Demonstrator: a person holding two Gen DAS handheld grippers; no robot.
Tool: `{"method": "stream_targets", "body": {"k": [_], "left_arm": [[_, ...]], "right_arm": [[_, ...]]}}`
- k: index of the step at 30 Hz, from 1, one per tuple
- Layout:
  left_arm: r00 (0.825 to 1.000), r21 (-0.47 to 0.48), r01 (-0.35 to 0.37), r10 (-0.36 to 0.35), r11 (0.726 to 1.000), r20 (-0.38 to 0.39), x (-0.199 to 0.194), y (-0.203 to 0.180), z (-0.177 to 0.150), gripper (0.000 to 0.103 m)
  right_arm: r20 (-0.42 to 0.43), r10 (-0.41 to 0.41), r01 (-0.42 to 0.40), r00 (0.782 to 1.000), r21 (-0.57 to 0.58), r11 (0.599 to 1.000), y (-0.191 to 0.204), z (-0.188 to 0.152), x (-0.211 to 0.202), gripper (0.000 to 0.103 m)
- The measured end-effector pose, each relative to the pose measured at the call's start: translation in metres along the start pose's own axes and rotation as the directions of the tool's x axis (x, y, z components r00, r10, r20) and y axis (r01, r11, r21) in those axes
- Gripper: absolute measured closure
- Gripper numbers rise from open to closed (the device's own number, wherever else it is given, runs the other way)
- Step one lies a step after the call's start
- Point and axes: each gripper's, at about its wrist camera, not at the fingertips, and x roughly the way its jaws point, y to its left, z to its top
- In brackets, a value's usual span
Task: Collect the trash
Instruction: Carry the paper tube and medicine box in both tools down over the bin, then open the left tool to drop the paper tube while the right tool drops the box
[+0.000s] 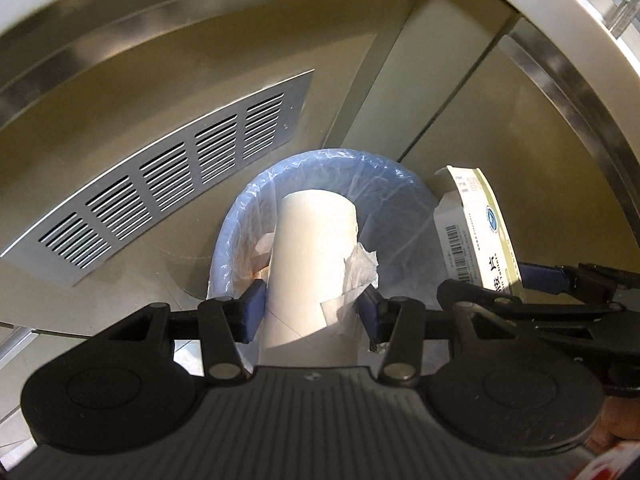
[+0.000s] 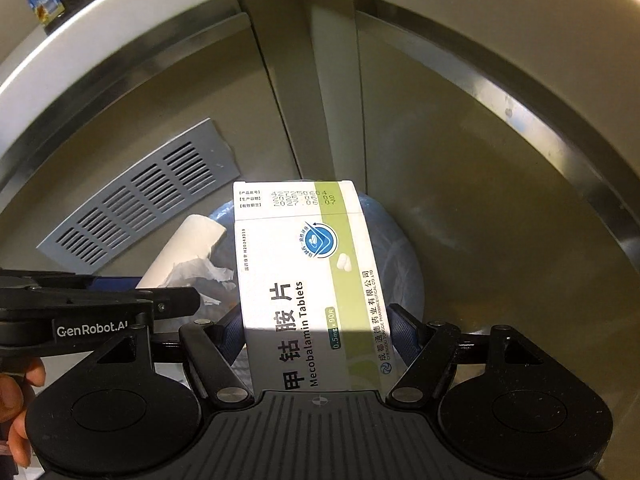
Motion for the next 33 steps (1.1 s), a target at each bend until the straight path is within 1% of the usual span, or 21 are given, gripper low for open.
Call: {"method": "stream_targets", "body": {"k": [7,16,17,18,19,20,33], "left_arm": [[1.0,-0.018,0.015,-0.014,1.0,0.01,0.013,0.002,0.001,0.058],[0.999,-0.03,0.026,-0.026,0.999,0.019,0.028,0.0,0.007,0.058],[0.999,-0.037,0.042,-0.041,0.998,0.023,0.03,0.001,0.007,0.057],[0.999,-0.042,0.047,-0.046,0.998,0.025,0.032,0.002,0.008,0.052],[0.999,-0.042,0.039,-0.038,0.998,0.029,0.031,0.001,0.008,0.043],[0.999,-0.04,0.03,-0.029,0.999,0.035,0.031,0.001,0.008,0.042],[0.999,-0.056,-0.005,0.007,0.998,0.038,0.009,0.014,-0.006,0.043]], "right_arm": [[-0.018,-0.004,0.004,1.0,0.003,1.0,-0.003,0.001,0.019,0.031],[-0.029,-0.011,0.011,1.0,0.002,1.0,-0.005,-0.001,0.024,0.031],[-0.029,-0.011,0.011,1.0,0.002,1.0,-0.007,-0.001,0.025,0.031],[-0.03,-0.013,0.013,0.999,0.003,1.0,-0.007,-0.001,0.026,0.031],[-0.03,-0.015,0.015,0.999,0.003,1.0,-0.008,-0.002,0.026,0.031],[-0.031,-0.016,0.017,0.999,0.005,1.0,-0.009,-0.002,0.026,0.031],[-0.02,-0.002,0.003,1.0,0.021,1.0,-0.004,0.001,0.025,0.031]]}}
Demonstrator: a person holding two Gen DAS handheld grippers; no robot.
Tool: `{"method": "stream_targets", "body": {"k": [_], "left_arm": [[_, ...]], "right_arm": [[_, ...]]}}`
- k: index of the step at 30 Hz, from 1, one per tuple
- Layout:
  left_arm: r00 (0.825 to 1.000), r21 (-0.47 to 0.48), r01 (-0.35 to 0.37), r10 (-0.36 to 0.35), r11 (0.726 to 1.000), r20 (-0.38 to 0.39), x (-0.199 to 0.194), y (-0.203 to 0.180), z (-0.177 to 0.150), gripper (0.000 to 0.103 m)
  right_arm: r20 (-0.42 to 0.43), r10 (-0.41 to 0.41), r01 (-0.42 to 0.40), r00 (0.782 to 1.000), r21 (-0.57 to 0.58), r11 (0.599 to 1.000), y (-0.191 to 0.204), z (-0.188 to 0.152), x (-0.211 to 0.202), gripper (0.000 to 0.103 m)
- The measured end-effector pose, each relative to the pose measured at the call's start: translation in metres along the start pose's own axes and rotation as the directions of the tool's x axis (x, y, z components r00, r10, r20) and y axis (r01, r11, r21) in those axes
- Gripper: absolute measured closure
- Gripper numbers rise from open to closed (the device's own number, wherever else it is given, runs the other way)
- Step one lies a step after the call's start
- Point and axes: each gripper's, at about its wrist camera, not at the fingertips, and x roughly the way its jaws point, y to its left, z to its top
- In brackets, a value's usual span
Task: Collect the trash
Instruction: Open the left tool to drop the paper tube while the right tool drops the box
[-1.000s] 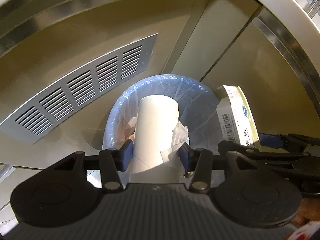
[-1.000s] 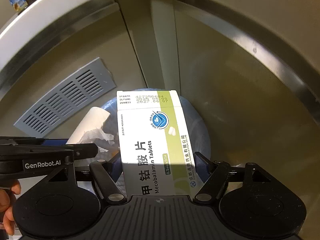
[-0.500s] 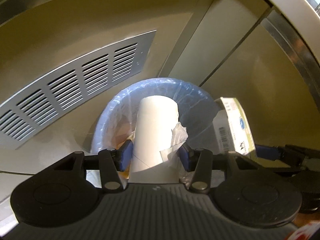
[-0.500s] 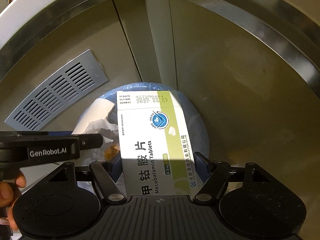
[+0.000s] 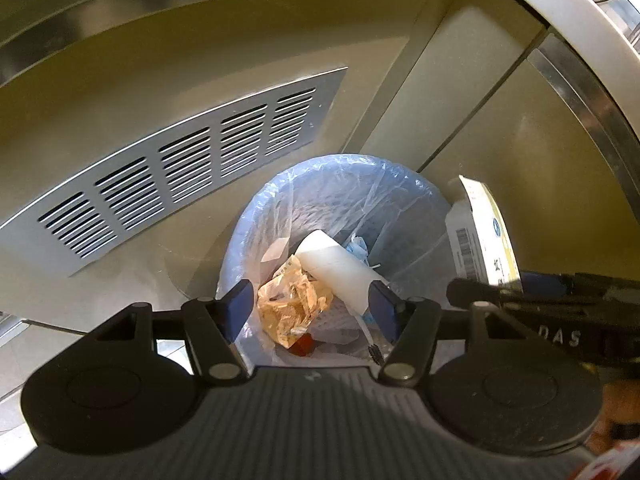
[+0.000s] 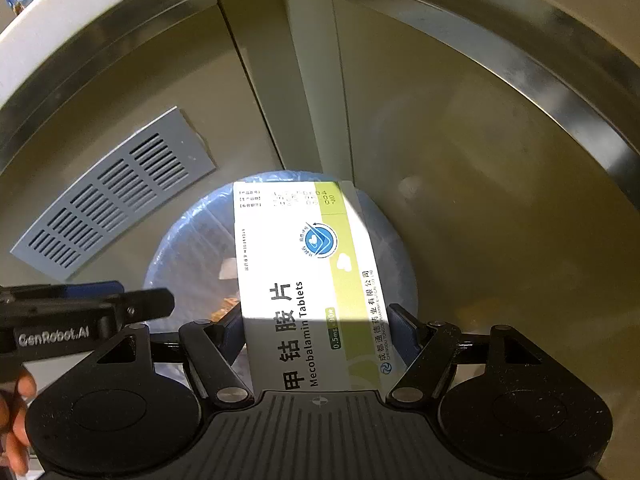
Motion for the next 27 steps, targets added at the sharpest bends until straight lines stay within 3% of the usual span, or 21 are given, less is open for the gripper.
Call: {"method": "stream_targets", "body": {"k": [27], "left_arm": [[1.0,0.008,-0.019,0.019,1.0,-0.013,-0.0098,0.0076,-0.0003,0.044]], "right_arm": [[0.002,0.033,-0.033,0.999,0.022,0.999,0.0022,0.0048,-0.0078,0.031]]}}
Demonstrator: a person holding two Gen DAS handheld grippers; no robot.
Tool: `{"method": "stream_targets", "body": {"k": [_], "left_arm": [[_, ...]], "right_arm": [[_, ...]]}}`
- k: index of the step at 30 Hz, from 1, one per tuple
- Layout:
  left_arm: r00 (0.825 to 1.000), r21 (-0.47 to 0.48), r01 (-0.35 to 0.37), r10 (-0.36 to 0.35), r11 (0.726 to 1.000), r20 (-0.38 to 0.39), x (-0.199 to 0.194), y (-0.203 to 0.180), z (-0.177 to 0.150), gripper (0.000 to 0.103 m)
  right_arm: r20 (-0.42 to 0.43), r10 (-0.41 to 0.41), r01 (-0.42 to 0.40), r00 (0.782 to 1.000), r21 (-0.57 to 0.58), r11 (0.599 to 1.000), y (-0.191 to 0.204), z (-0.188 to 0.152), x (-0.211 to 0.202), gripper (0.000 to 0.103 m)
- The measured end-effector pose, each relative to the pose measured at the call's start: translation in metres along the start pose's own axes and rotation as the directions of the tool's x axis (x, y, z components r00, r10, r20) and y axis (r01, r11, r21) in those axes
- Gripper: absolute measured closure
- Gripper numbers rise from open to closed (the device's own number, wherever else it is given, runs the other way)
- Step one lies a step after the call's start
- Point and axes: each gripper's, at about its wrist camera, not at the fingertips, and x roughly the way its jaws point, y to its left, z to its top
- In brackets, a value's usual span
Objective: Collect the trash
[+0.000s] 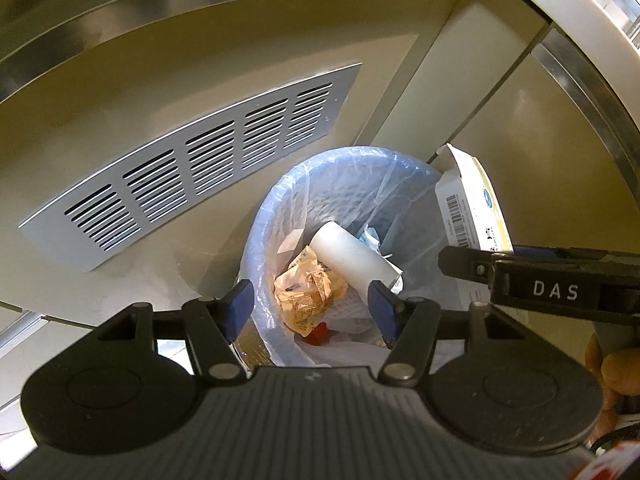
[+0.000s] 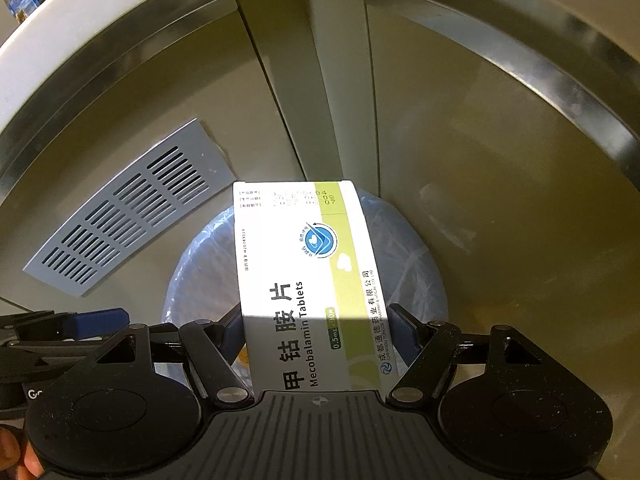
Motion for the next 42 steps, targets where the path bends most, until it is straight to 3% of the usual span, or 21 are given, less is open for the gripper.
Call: {"method": "stream_targets", "body": {"k": [11,15,32,42], "left_arm": [[1.0,-0.01,-0.008,0.008,1.0,-0.001,-0.001,0.006,0.0,0.044],[1.0,-0.011,-0.01,0.01,1.0,-0.003,-0.002,0.006,-0.001,0.044],[1.0,0.008,0.01,-0.01,1.0,0.029,-0.018,0.007,0.001,0.044],[0.996,0.038,0.056,-0.058,0.998,0.064,-0.054,0.0,0.002,0.042]], "right_arm": [[0.028,0.06,-0.062,0.998,0.083,0.995,-0.012,0.002,0.001,0.027],[0.033,0.053,-0.056,0.998,0.086,0.995,-0.015,0.0,-0.004,0.023],[0.005,0.004,-0.005,1.0,0.102,0.995,-0.009,-0.015,-0.024,0.023],[0.057,-0.038,0.032,0.998,0.113,0.993,0.009,-0.023,-0.072,0.023]]}}
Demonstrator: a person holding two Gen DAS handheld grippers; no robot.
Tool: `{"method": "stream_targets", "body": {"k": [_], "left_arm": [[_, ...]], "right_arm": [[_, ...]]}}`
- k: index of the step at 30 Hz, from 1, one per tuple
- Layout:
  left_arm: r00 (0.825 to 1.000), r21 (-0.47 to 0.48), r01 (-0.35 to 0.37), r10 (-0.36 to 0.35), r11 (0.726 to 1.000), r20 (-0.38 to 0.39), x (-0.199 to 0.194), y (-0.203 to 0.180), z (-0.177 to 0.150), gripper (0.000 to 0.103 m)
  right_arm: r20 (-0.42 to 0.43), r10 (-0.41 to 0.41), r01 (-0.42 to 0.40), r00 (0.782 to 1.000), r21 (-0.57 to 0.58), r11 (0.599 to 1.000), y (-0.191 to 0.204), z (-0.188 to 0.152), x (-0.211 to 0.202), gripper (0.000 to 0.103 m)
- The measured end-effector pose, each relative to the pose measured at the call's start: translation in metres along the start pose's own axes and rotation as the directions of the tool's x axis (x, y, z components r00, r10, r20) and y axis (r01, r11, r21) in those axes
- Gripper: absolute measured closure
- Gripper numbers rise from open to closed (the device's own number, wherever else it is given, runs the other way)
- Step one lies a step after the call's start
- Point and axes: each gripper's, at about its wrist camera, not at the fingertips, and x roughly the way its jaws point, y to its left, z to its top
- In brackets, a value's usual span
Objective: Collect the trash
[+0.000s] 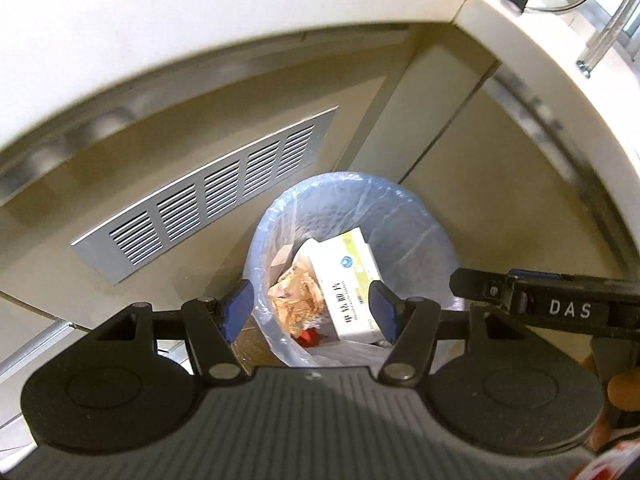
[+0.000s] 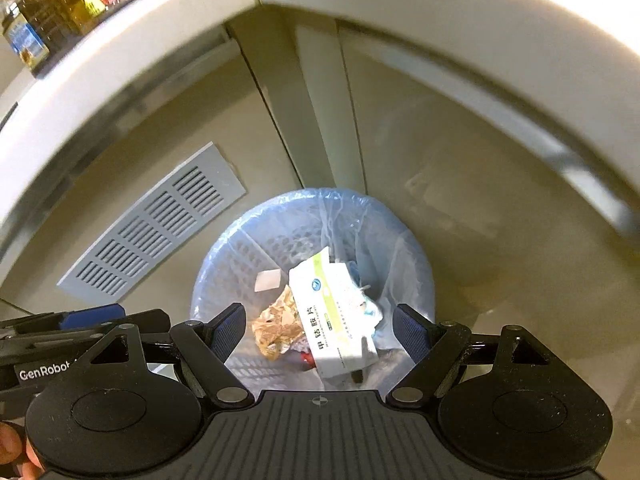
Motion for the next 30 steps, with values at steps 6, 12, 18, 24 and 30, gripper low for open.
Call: {"method": "stream_targets", "body": {"k": [6,12,18,24,30], "left_arm": [[0.999,0.055,0.032,-0.034,0.998,0.037,-0.028,-0.012,0.004,0.035],[0.993,0.109,0.068,-0.078,0.992,0.093,-0.058,-0.022,0.01,0.017],[0.985,0.135,0.051,-0.072,0.989,0.155,-0.086,-0.035,0.014,0.009],[0.978,0.128,0.001,-0.028,0.992,0.206,-0.106,-0.048,0.013,0.009],[0.977,0.092,-0.04,0.02,0.995,0.215,-0.126,-0.06,0.004,0.008]], "right_arm": [[0.053,-0.05,0.047,0.997,0.063,0.997,0.006,-0.01,-0.043,0.023],[0.112,-0.081,0.067,0.99,0.122,0.99,0.008,-0.019,-0.085,0.023],[0.162,-0.092,0.07,0.983,0.138,0.988,0.006,-0.021,-0.115,0.023],[0.228,-0.087,0.067,0.97,0.09,0.994,0.002,-0.019,-0.141,0.023],[0.305,-0.075,0.069,0.949,0.03,0.997,0.003,-0.026,-0.169,0.023]]}}
